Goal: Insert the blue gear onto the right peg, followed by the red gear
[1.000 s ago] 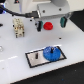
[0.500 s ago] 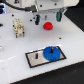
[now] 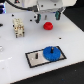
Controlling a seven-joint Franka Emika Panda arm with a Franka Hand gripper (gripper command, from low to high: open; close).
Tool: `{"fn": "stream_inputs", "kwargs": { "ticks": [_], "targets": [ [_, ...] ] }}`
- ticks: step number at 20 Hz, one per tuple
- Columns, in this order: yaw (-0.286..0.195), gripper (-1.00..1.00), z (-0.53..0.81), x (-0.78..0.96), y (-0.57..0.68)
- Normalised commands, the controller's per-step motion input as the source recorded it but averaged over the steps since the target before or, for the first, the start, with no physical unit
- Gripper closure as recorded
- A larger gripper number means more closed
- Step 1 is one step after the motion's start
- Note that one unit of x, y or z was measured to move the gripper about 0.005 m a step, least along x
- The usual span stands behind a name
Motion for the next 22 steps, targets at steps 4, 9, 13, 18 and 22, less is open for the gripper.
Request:
{"fn": "stream_inputs", "kwargs": {
  "ticks": [4, 9, 13, 18, 22],
  "targets": [
    [0.000, -1.00, -0.31, -0.18, 0.16],
    [0.000, -1.00, -0.29, -0.20, 0.10],
    [0.000, -1.00, -0.33, -0.24, 0.08],
    [0.000, -1.00, -0.27, -0.29, 0.07],
    [0.000, 1.00, -0.23, -0.33, 0.09]
  ]
}}
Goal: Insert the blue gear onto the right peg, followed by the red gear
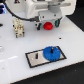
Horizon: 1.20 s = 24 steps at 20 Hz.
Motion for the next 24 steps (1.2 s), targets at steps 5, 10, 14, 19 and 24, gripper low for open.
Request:
{"fn": "stream_inputs", "kwargs": {
  "ticks": [5, 10, 14, 19, 24],
  "targets": [
    [0.000, 1.00, -0.10, -0.30, 0.11],
    [0.000, 1.00, -0.02, -0.19, 0.09],
    [0.000, 1.00, 0.34, 0.03, 0.04],
    [0.000, 1.00, 0.62, 0.23, 0.03],
    [0.000, 1.00, 0.67, 0.44, -0.03]
  ]
}}
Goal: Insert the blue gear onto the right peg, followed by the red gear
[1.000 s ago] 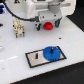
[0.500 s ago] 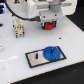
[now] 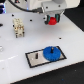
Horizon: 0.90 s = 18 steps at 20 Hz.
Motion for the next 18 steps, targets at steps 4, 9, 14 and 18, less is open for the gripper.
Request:
{"fn": "stream_inputs", "kwargs": {
  "ticks": [4, 9, 14, 18],
  "targets": [
    [0.000, 1.00, 0.62, 0.60, -0.10],
    [0.000, 1.00, 0.48, 0.72, -0.12],
    [0.000, 1.00, 0.37, 0.81, -0.16],
    [0.000, 1.00, 0.36, 0.81, -0.18]
  ]
}}
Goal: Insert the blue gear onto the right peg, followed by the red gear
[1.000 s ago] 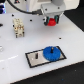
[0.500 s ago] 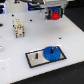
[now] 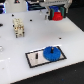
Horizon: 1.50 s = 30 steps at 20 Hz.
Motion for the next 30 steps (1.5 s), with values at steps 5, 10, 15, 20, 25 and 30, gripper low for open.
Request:
{"fn": "stream_inputs", "kwargs": {
  "ticks": [5, 10, 15, 20, 25, 30],
  "targets": [
    [0.000, 1.00, 0.31, 0.84, -0.19],
    [0.000, 1.00, 0.23, 0.87, -0.18],
    [0.000, 1.00, 0.16, 0.85, -0.22],
    [0.000, 1.00, 0.08, 0.75, -0.25],
    [0.000, 1.00, 0.01, 0.60, -0.23],
    [0.000, 1.00, -0.05, 0.42, -0.21]
  ]
}}
